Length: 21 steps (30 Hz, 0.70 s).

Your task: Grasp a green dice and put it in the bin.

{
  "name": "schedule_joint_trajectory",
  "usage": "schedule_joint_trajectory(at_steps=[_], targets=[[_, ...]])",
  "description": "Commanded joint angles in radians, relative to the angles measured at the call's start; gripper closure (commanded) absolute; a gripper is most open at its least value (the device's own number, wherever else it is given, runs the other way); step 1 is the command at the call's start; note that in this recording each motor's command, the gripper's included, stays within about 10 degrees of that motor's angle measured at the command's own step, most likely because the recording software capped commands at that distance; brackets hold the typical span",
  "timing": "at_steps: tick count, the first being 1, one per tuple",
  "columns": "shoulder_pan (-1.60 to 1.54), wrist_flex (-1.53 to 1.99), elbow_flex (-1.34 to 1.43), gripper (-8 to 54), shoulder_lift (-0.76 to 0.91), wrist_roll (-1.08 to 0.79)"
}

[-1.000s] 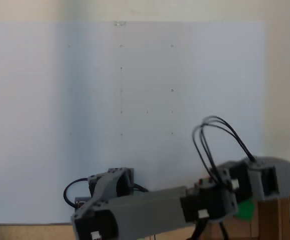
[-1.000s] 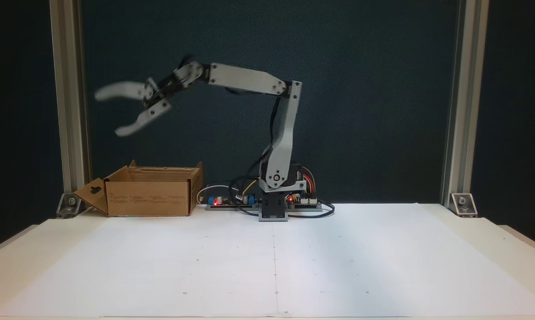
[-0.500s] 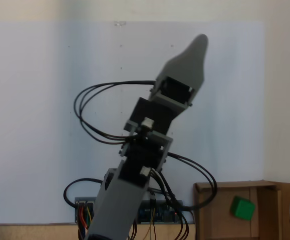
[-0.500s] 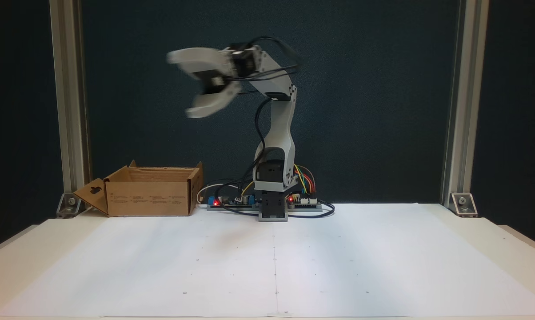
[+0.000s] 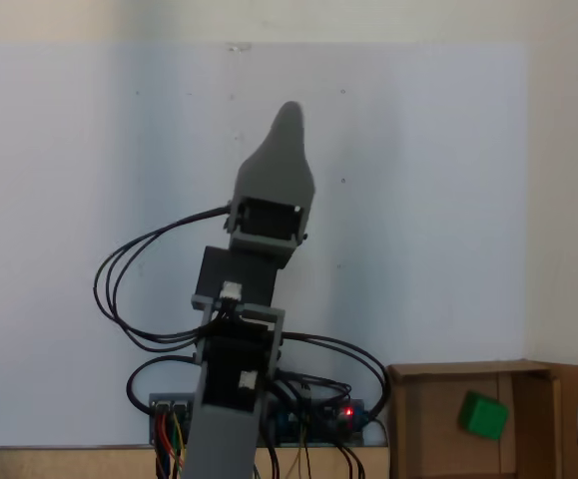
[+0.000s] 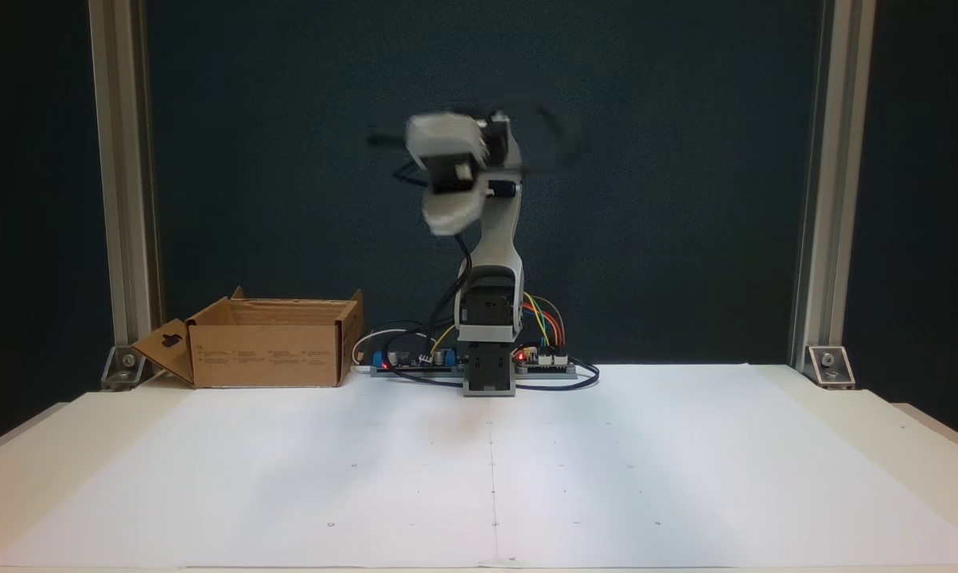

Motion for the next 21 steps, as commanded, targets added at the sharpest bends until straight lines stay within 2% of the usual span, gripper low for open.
schedule_joint_trajectory(at_steps=[1, 6, 15, 21], targets=[[-0.037, -0.170, -0.023, 2.1, 0.043, 0.009], [-0.127, -0.293, 0.038, 1.8, 0.118, -0.009], [-0.114, -0.494, 0.141, -1.6, 0.172, -0.032], [-0.114, -0.554, 0.199, -1.7, 0.187, -0.029]])
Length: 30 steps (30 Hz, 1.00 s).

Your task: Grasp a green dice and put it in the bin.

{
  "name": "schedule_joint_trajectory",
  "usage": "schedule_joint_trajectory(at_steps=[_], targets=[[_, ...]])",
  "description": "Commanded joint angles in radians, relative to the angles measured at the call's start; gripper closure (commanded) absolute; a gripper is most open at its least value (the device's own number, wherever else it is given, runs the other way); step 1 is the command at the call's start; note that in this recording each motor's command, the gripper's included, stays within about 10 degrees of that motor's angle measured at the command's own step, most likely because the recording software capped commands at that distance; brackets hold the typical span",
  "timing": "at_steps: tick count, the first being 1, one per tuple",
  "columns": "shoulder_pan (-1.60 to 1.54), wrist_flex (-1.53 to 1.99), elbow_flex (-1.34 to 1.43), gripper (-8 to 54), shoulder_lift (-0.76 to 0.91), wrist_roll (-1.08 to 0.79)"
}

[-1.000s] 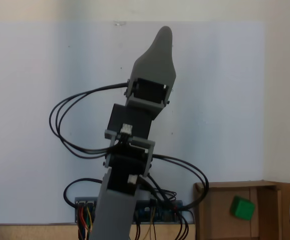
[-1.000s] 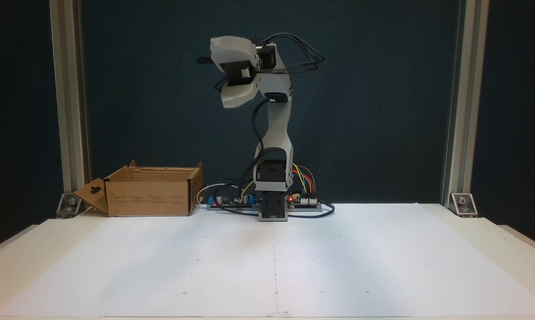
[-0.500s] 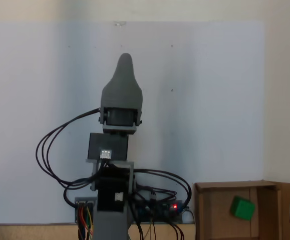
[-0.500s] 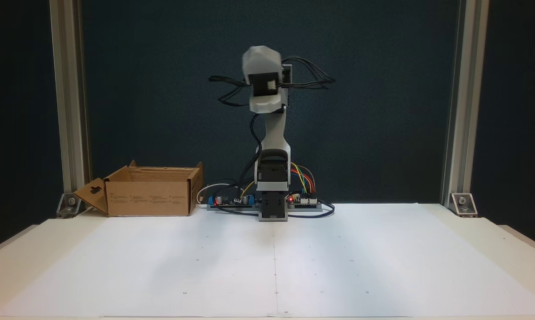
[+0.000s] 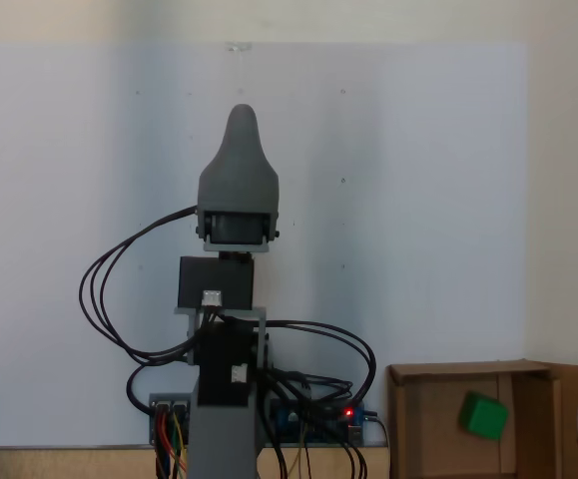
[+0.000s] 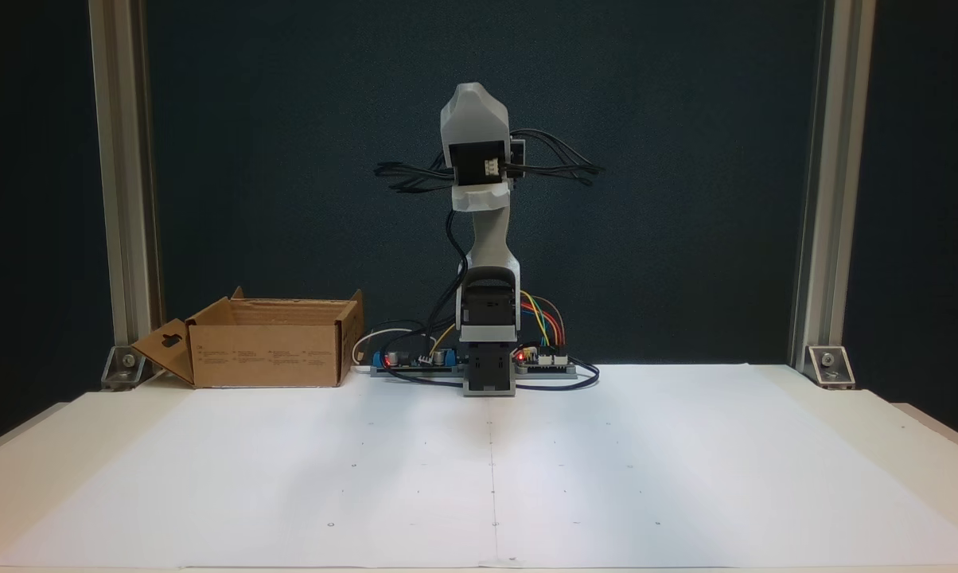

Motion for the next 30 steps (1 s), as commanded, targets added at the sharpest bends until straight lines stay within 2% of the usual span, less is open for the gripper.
schedule_joint_trajectory(at_steps=[1, 5, 15, 23, 30], targets=[[0.002, -0.160, -0.008, -1.7, 0.110, -0.028], [0.000, -0.193, 0.032, -1.7, 0.114, -0.025], [0.003, -0.391, 0.330, -1.6, 0.117, -0.034], [0.072, -0.555, 0.380, 0.4, 0.112, -0.026], [0.080, -0.742, 0.563, 0.9, 0.112, -0.029]])
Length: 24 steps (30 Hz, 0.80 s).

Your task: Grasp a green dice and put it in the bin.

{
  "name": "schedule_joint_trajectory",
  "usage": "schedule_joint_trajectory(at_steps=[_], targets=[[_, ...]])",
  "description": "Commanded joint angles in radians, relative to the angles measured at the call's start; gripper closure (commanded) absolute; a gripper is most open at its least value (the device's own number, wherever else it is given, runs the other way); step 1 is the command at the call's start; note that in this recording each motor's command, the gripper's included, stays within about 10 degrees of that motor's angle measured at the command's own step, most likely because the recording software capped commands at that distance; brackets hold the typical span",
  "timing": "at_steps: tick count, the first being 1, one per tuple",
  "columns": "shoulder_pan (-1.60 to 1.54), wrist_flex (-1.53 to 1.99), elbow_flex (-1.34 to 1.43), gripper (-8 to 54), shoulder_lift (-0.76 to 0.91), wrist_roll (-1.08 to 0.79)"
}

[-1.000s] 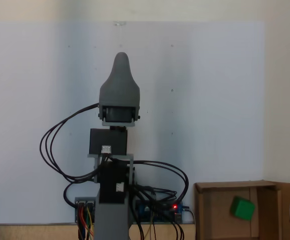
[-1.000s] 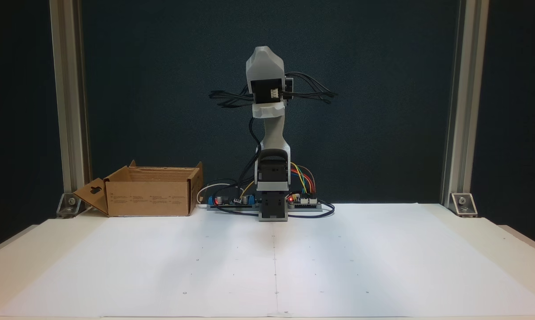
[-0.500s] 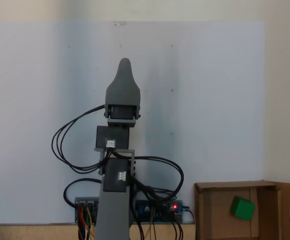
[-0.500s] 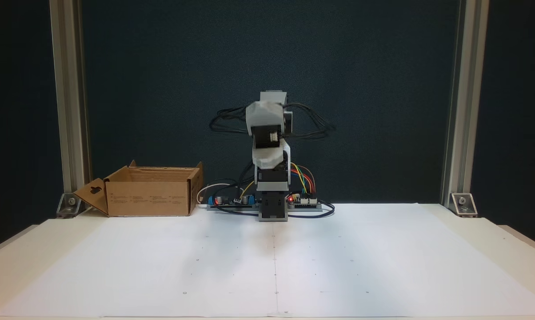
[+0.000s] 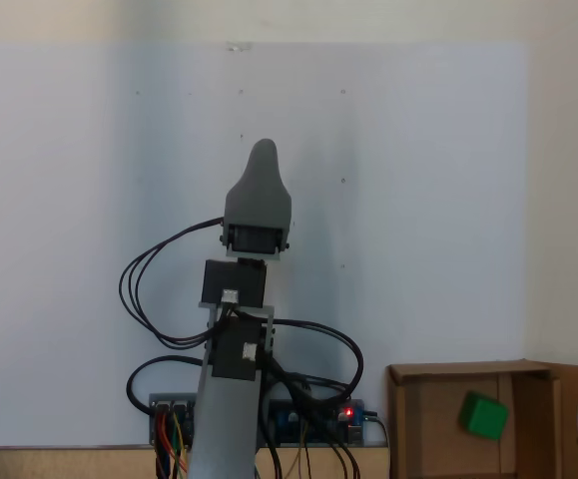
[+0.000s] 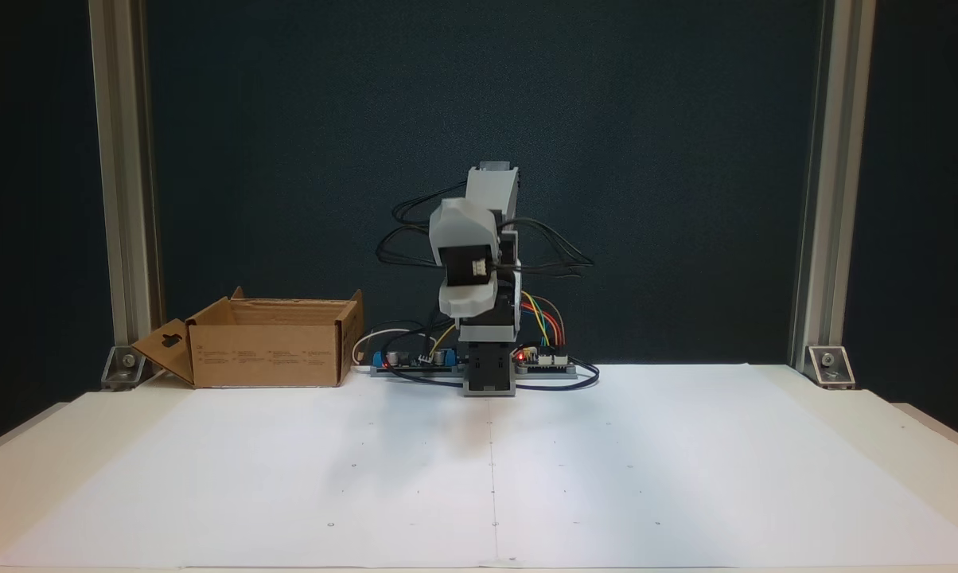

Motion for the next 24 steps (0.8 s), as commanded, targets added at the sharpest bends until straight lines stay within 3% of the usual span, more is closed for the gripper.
schedule_joint_trajectory(at_steps=[1, 15, 24], targets=[[0.015, -0.167, -0.002, 0.9, 0.110, -0.028], [0.011, -0.503, 0.064, 0.8, 0.109, -0.028], [0.008, -0.503, 0.117, 0.8, 0.109, -0.028]])
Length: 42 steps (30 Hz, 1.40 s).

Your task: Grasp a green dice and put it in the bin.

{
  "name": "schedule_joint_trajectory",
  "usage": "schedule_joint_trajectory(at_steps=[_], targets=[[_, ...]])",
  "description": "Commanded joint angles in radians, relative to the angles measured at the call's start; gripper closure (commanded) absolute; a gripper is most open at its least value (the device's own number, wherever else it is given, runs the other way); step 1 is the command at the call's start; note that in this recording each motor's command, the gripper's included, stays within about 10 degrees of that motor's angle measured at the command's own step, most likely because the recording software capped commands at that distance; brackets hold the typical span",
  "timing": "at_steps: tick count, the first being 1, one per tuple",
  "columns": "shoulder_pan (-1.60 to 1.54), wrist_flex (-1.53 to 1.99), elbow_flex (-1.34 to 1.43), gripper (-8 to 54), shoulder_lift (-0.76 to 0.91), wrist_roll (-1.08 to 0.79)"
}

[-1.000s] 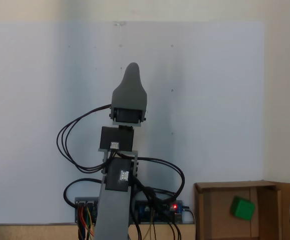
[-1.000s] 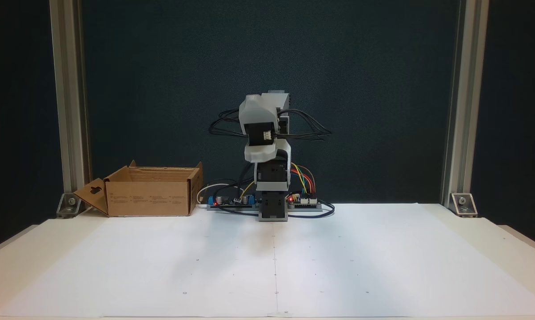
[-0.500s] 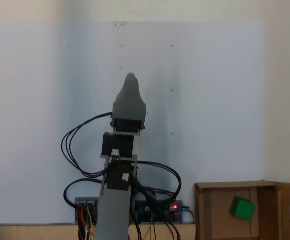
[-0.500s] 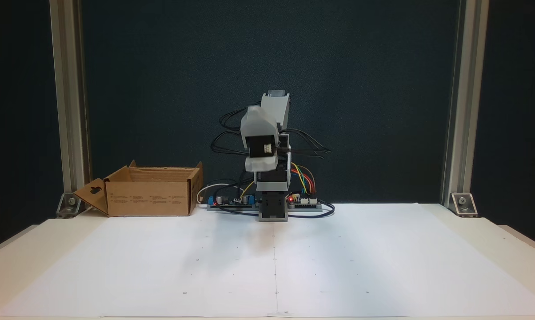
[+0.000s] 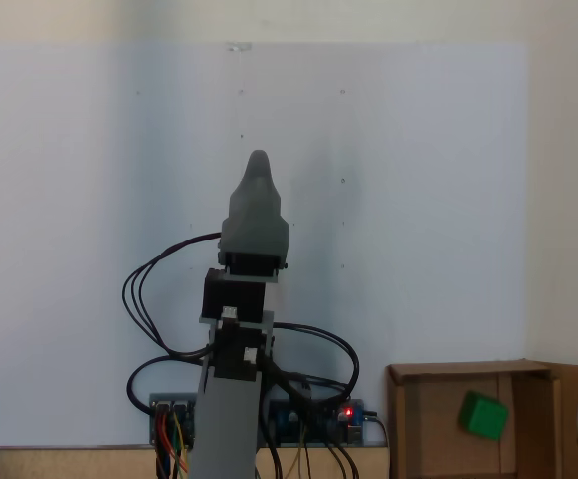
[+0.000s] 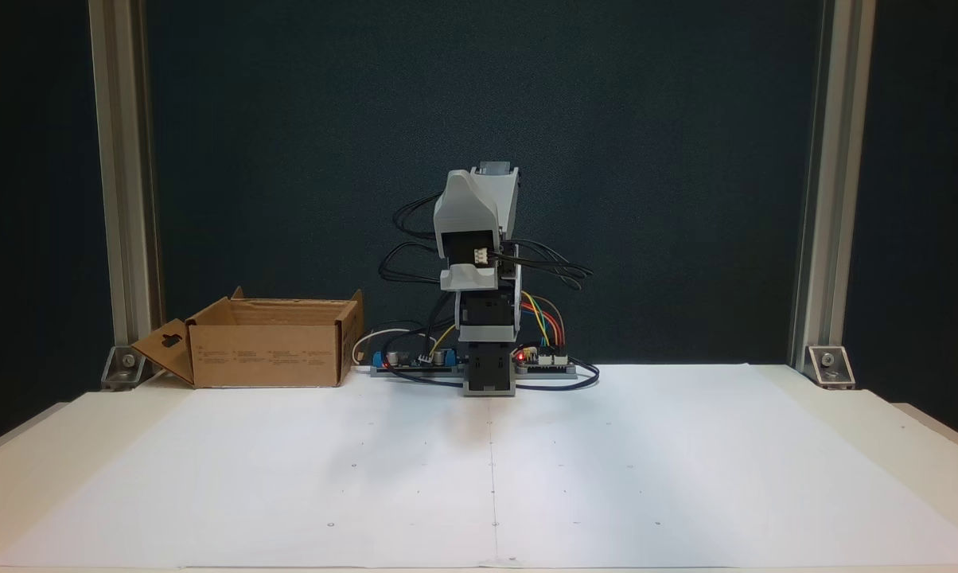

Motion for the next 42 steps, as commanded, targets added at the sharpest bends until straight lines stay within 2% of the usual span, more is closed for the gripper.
schedule_joint_trajectory(at_steps=[1, 19, 42], targets=[[0.003, -0.092, -0.005, 0.8, 0.109, -0.028], [0.008, -0.224, 0.156, 0.7, 0.109, -0.028], [0.000, -0.224, 0.163, 0.7, 0.107, -0.028]])
